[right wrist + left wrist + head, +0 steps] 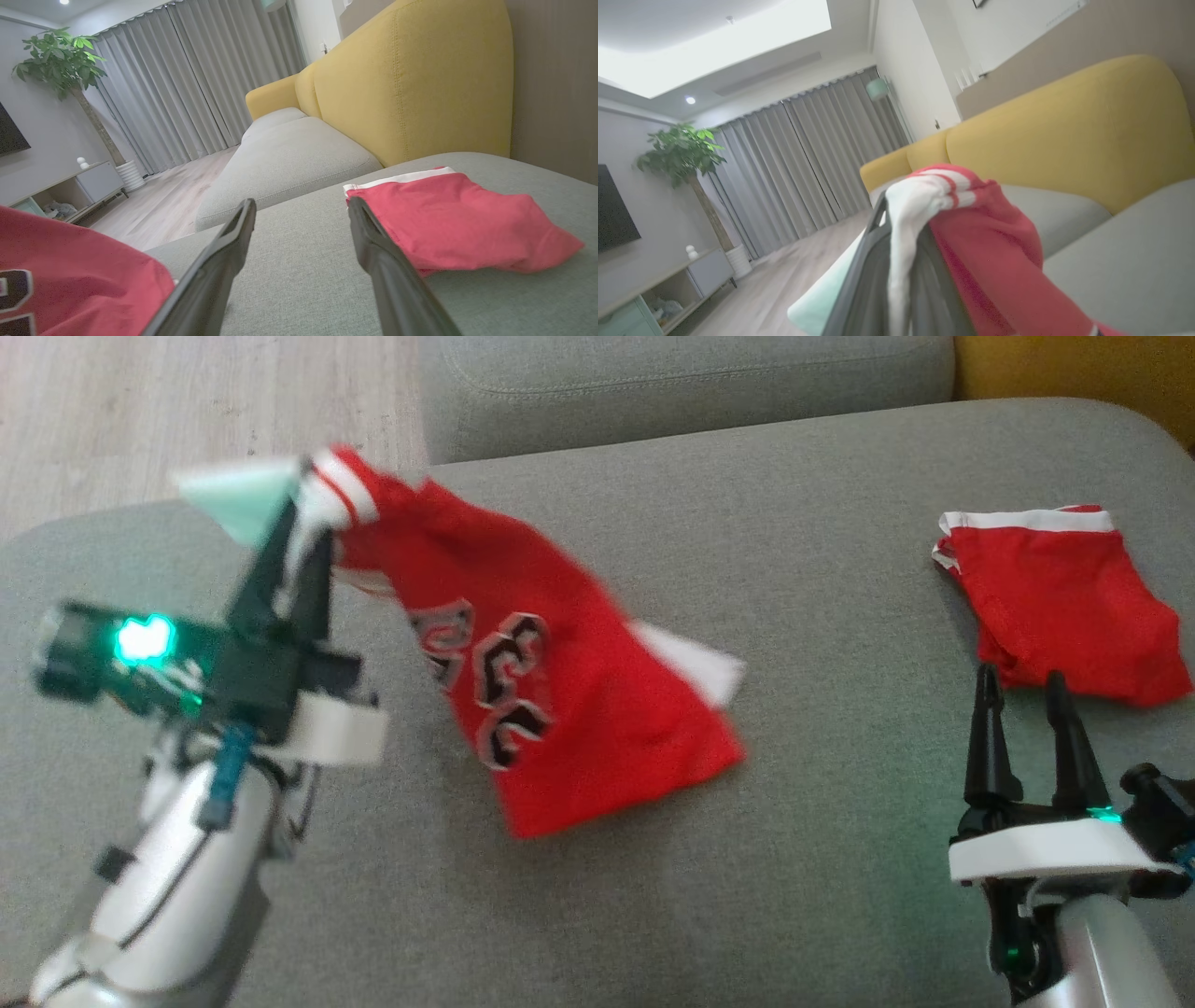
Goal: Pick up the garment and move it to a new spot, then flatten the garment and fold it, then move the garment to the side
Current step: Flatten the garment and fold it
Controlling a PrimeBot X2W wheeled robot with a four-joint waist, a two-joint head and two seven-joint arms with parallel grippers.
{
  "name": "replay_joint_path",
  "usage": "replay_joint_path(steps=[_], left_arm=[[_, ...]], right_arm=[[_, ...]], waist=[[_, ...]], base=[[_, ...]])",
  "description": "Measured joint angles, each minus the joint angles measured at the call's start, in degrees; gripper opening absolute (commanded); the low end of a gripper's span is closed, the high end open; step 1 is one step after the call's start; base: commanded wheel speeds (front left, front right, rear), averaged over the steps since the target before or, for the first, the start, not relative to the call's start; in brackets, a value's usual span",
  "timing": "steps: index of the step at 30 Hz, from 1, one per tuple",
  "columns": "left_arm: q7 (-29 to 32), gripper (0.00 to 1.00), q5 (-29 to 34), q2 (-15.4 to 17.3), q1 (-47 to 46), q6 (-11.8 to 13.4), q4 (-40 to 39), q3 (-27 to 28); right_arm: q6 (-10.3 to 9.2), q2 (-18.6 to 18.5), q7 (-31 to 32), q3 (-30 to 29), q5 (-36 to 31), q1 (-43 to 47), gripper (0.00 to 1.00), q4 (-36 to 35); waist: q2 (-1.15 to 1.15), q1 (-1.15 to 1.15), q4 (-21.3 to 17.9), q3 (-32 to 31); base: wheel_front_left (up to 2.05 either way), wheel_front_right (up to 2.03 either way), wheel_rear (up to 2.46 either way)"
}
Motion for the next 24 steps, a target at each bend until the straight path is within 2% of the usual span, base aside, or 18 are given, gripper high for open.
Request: replay_joint_path(steps=[5,11,14,18,22,23,24], left_arm=[[4.1,0.0,1.3,2.3,-6.2,-0.3,-6.5,1.0],[10.3,0.0,3.9,5.5,-16.7,-5.4,-7.5,0.5],[12.4,0.0,4.4,7.3,-22.6,-9.3,-3.5,-0.2],[13.8,0.0,6.0,9.5,-29.4,-14.2,6.2,-1.8],[13.0,0.0,6.6,9.7,-33.6,-16.8,16.5,-3.4],[12.4,0.21,6.7,9.3,-34.7,-17.1,18.9,-3.7],[11.7,1.0,6.9,8.9,-35.9,-17.3,21.3,-4.2]], right_arm=[[0.0,0.0,0.0,1.0,0.5,0.0,1.0,-0.1],[0.0,0.0,0.0,3.1,2.3,-0.2,1.0,-0.2],[0.0,0.0,0.0,4.4,3.6,-1.3,1.0,-0.3],[0.0,0.0,0.0,5.8,5.2,-3.9,1.0,-0.5],[0.0,0.0,0.0,7.8,6.2,-5.3,1.0,-0.8],[0.0,0.0,0.0,8.2,6.4,-5.6,1.0,-0.9],[0.0,0.0,0.0,8.5,6.7,-6.0,1.0,-1.0]], waist=[[0.0,0.0,-0.5,0.5],[0.0,0.0,-2.6,2.5],[0.0,0.01,-4.3,4.0],[0.0,0.01,-6.7,6.3],[0.0,0.01,-9.2,8.9],[0.0,0.02,-9.8,9.6],[0.0,0.02,-10.3,10.3]], base=[[0.0,0.0,0.0],[0.0,0.0,0.0],[0.0,0.0,0.0],[0.0,0.0,0.0],[0.0,0.0,0.0],[0.0,0.0,0.0],[0.0,0.0,0.0]])
